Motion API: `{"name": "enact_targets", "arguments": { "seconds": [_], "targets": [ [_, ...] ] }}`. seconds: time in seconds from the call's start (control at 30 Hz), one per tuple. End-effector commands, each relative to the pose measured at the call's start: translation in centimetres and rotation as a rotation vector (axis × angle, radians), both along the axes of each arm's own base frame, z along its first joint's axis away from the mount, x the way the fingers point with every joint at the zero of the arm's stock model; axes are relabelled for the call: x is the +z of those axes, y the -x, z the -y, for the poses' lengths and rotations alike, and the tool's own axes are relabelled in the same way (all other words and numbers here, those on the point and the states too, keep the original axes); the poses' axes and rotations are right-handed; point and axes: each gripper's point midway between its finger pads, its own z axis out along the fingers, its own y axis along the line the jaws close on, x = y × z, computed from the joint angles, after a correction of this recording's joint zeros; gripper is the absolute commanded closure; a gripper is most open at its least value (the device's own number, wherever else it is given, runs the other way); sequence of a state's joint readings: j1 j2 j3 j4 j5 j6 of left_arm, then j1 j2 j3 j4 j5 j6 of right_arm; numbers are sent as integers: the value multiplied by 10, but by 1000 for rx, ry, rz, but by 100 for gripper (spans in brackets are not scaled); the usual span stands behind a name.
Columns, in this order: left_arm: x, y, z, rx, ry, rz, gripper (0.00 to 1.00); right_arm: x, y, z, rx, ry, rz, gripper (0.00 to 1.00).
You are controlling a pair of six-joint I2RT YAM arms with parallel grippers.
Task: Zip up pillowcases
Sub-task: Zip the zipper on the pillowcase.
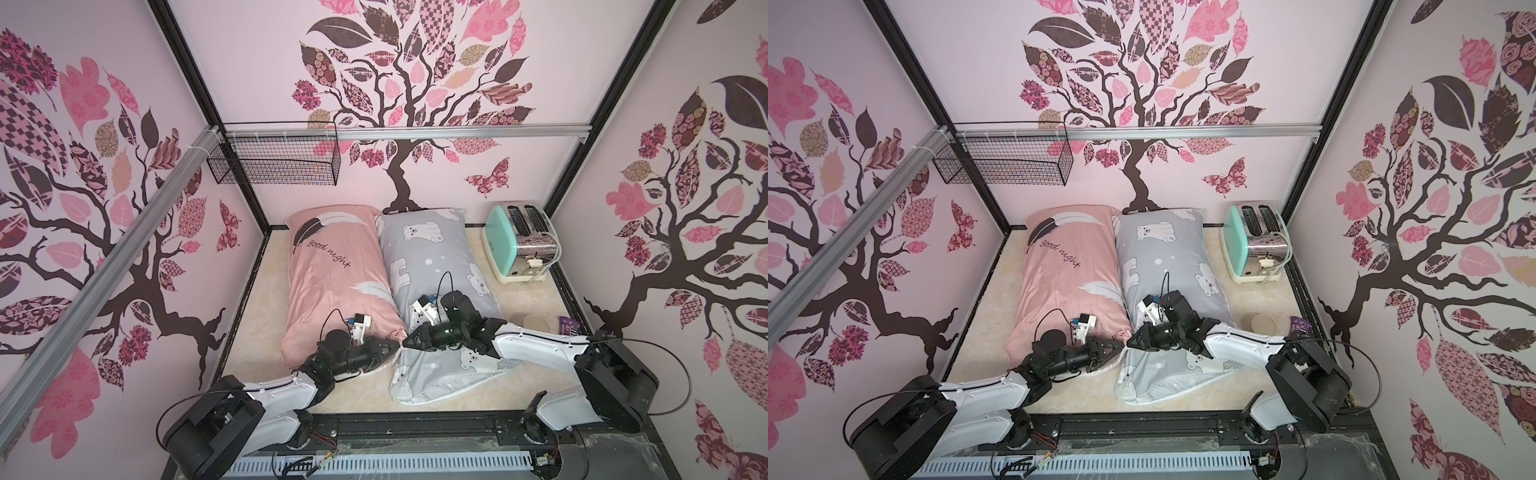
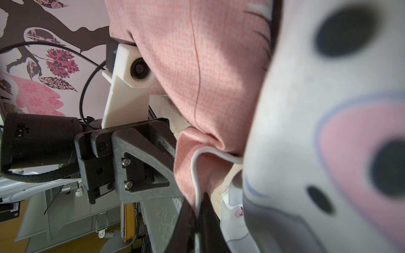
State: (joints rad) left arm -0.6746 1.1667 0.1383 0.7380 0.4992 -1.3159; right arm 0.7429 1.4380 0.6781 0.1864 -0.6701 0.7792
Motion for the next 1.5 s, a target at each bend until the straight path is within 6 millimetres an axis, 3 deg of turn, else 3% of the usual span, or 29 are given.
{"name": "enact_targets", "arguments": {
  "seconds": [0.0,0.3,0.53,0.7,0.87,1.0,1.13,1.47],
  "targets": [
    [7,-1,2,-3,4,26,87,6,-9,-4,-7,-14,23,100],
    [1,-2,0,2,-25,19,97,10,-8,-3,-7,-13,29,100],
    [-4,-5,-5,24,-84,24,100,30,-8,2,-14,-17,84,100],
    [-10,-3,-24,53,-199,39,100,50,-19,18,-48,38,179,100],
    [-28,9,-53,69,-379,5,100,79,-46,41,-120,62,281,100],
    [-45,20,-80,106,-507,-36,100,105,-80,62,-195,87,349,100],
    [-49,23,-102,168,-593,-46,100,124,-113,80,-257,119,405,100],
    [-57,33,-123,178,-708,-78,100,169,-182,107,-364,96,489,100]
  ]
}}
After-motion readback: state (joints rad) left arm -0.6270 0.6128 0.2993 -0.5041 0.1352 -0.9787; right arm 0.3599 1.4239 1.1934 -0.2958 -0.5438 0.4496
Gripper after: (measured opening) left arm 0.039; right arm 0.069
